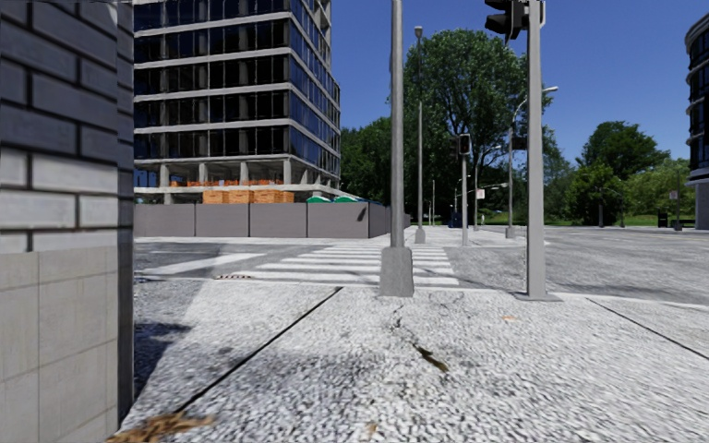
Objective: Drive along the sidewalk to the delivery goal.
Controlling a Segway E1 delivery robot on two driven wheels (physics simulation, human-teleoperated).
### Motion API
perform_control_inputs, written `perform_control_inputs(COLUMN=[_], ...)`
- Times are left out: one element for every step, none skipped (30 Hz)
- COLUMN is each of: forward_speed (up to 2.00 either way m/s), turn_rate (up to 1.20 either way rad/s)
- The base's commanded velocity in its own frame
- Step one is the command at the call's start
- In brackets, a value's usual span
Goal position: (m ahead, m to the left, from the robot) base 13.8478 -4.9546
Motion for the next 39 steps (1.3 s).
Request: perform_control_inputs(forward_speed=[2.0,2.0,2.0,2.0,2.0,2.0,2.0,2.0,2.0,2.0,2.0,2.0,2.0,2.0,2.0,2.0,2.0,2.0,2.0,2.0,2.0,2.0,2.0,1.96,1.89,1.84,1.84,1.81,1.79,1.78,1.77,1.77,1.73,1.71,1.69,1.68,1.68,1.68,1.68], turn_rate=[0.0,0.0,0.0,0.0,0.0,0.0,0.0,0.0,0.04,0.16,0.24,0.27,0.27,0.31,0.35,0.36,0.38,0.38,0.4,0.4,0.4,0.4,0.44,0.47,0.48,0.48,0.48,0.47,0.47,0.47,0.44,0.44,0.38,0.26,0.07,0.0,0.0,0.0,0.0])
